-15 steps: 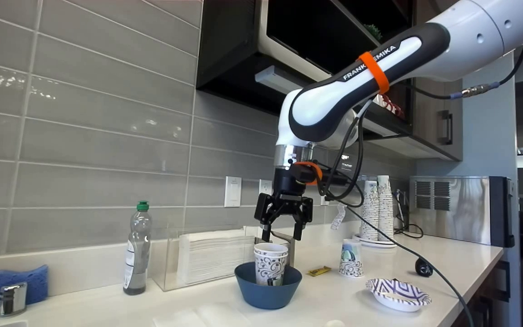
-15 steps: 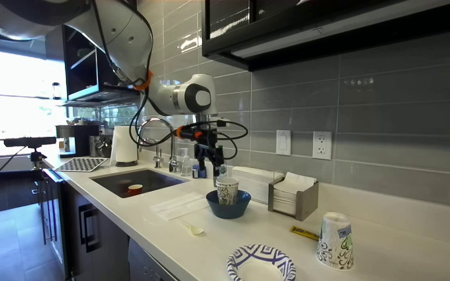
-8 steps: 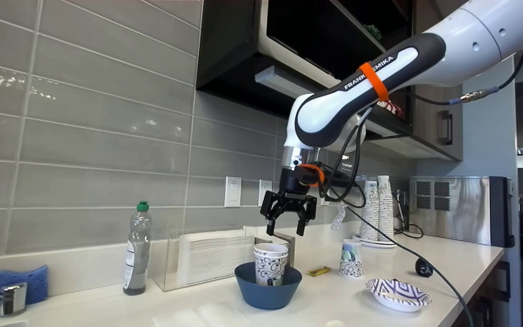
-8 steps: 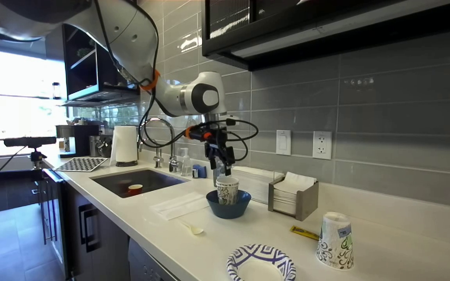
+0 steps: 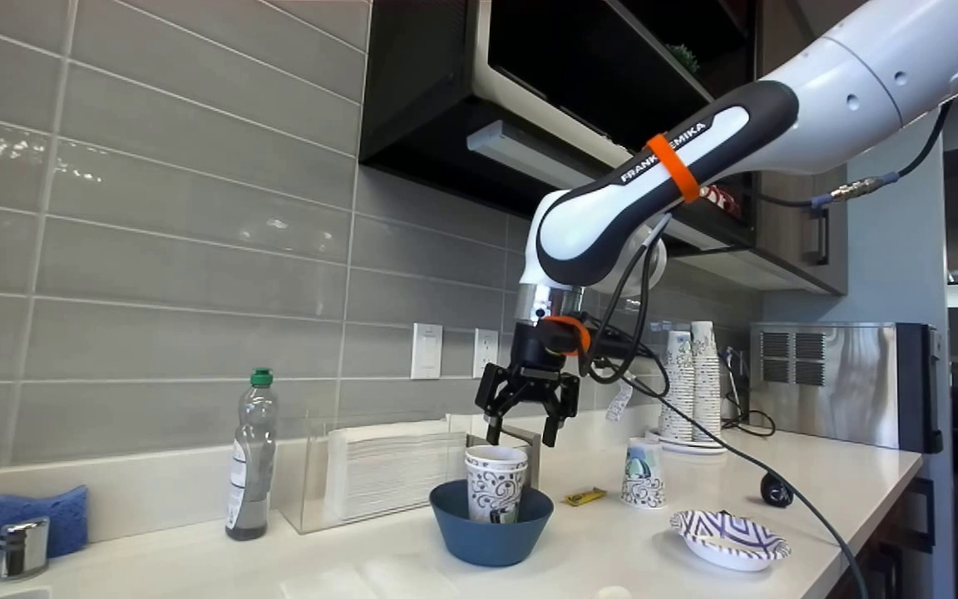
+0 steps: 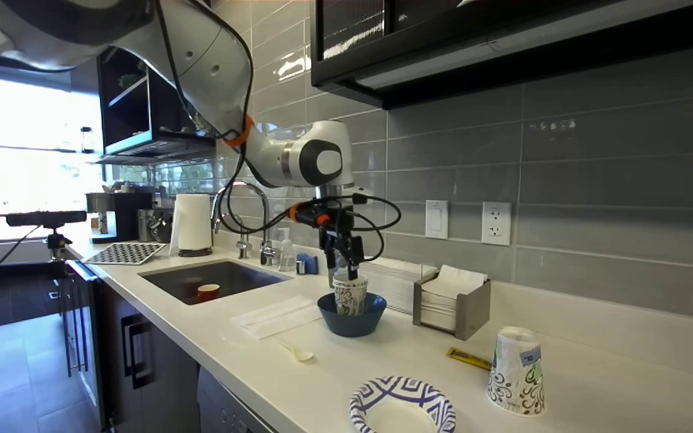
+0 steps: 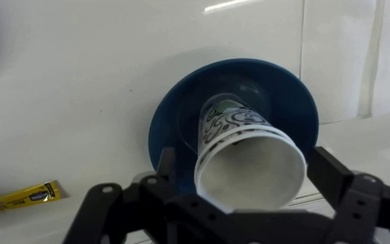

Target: Remove the cups from the blue bowl

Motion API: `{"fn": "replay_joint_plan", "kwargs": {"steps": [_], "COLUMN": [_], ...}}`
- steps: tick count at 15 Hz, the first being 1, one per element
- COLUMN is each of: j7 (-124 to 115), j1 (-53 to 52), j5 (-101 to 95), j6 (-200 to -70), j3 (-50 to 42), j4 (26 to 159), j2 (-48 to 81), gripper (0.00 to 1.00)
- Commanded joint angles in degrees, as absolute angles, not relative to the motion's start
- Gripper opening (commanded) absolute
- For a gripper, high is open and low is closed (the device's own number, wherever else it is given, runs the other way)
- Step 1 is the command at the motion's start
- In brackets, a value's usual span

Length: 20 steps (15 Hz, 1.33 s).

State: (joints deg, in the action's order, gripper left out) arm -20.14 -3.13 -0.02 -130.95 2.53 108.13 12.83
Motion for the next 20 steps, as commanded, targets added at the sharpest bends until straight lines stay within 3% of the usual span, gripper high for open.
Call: {"fn": "replay_joint_plan", "kwargs": {"steps": [1,5,8,10,18,20], "j7": [-19.43,-19.58,-19.58,-19.54,-19.69,-19.92], "j1": [-3.08,-3.06,-3.04,-3.05,-3.11,-3.2], "j5": [3.07,4.84,5.61,5.88,5.75,5.4], "j6": [-132.39,-132.95,-133.55,-133.83,-134.41,-134.25], "j3": [2.0,1.79,1.68,1.65,1.3,1.13], "j4": [107.58,107.3,107.07,106.78,106.03,105.85], "j2": [13.6,14.35,14.87,15.36,16.5,16.51], "gripper": [1.0,1.0,0.88,0.61,0.05,0.0]}}
